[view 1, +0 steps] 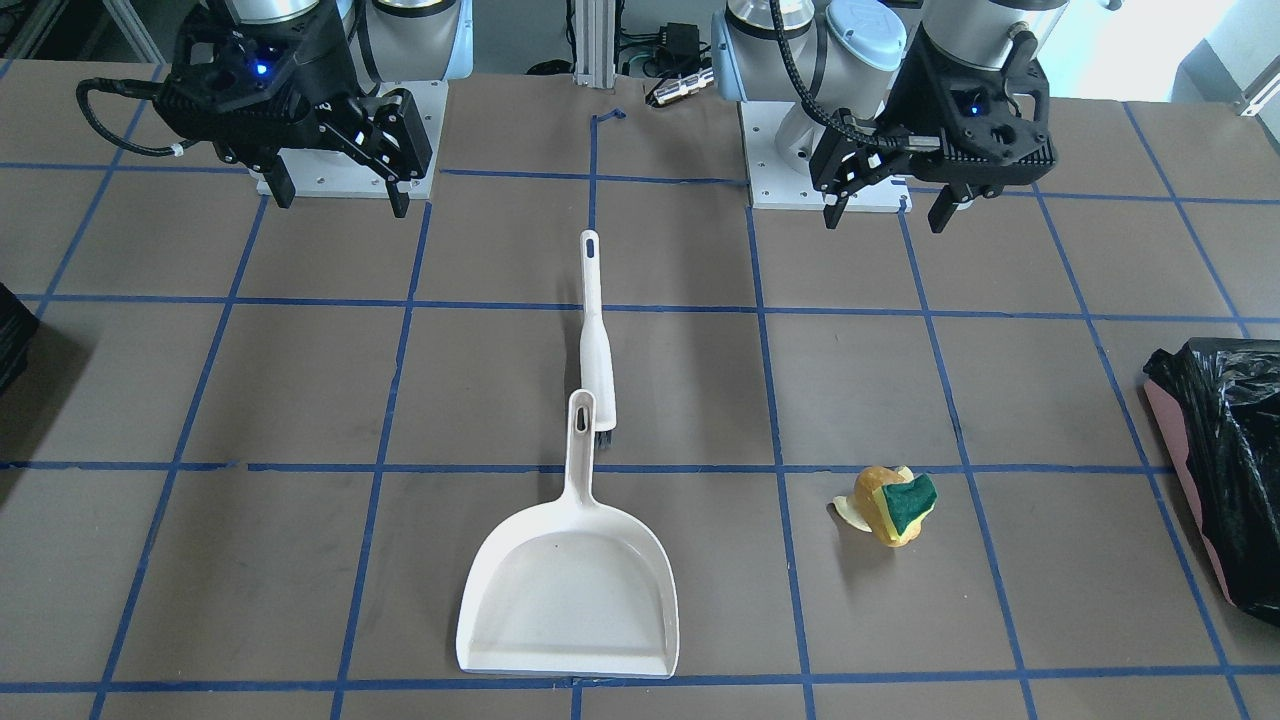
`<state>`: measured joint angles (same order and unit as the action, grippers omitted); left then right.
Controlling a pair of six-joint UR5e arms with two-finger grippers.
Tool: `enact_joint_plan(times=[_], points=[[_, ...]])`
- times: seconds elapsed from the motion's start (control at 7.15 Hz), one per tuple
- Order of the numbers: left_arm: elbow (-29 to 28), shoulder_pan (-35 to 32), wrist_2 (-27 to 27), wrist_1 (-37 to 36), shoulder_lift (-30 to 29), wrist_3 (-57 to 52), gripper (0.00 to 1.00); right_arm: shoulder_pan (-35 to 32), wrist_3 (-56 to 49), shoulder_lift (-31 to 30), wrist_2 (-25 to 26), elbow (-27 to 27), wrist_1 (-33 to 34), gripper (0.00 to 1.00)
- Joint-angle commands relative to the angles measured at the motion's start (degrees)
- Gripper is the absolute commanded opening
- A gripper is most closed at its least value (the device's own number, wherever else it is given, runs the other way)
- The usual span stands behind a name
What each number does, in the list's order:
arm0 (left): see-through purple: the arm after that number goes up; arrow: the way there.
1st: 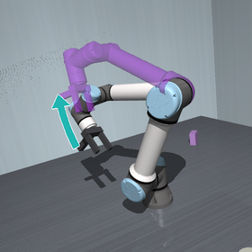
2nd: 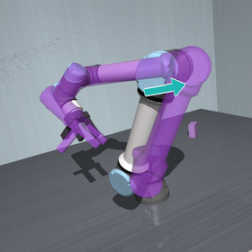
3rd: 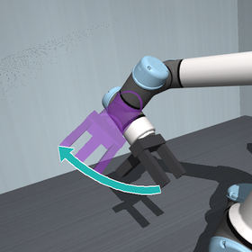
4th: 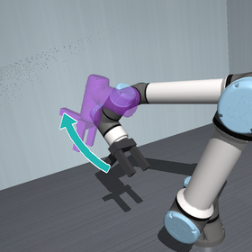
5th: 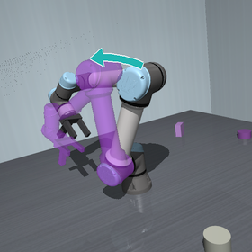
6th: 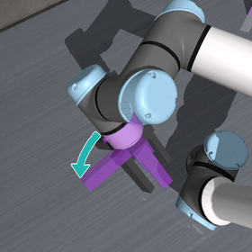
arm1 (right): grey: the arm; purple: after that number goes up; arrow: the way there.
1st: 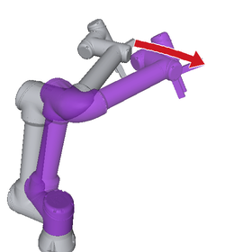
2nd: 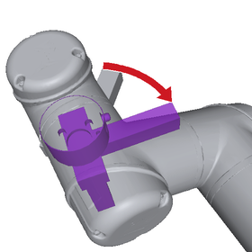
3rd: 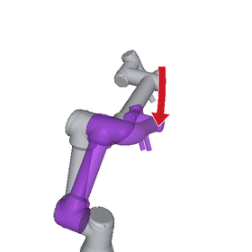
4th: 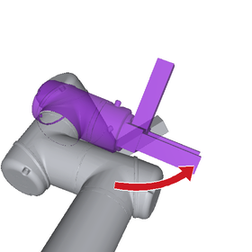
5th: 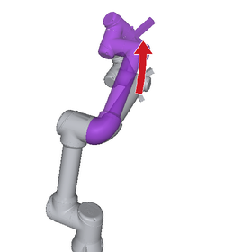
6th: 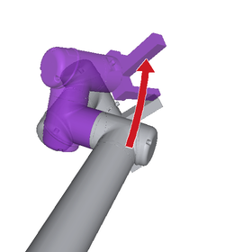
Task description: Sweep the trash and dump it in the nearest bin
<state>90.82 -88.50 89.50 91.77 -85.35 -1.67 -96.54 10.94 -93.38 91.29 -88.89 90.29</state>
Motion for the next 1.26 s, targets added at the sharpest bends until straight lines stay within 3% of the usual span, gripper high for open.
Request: enact_joint_plan(times=[0.0, 1.12], points=[[-0.03, 0.00, 0.06, -0.01, 0.09, 0.00, 1.00, -0.06, 0.05, 0.13, -0.06, -0.05, -0.28, 1.00], [0.06, 0.00, 0.32, 0.25, -0.44, 0.00, 1.00, -0.06, 0.22, 0.13, -0.06, -0.05, -0.38, 1.00]])
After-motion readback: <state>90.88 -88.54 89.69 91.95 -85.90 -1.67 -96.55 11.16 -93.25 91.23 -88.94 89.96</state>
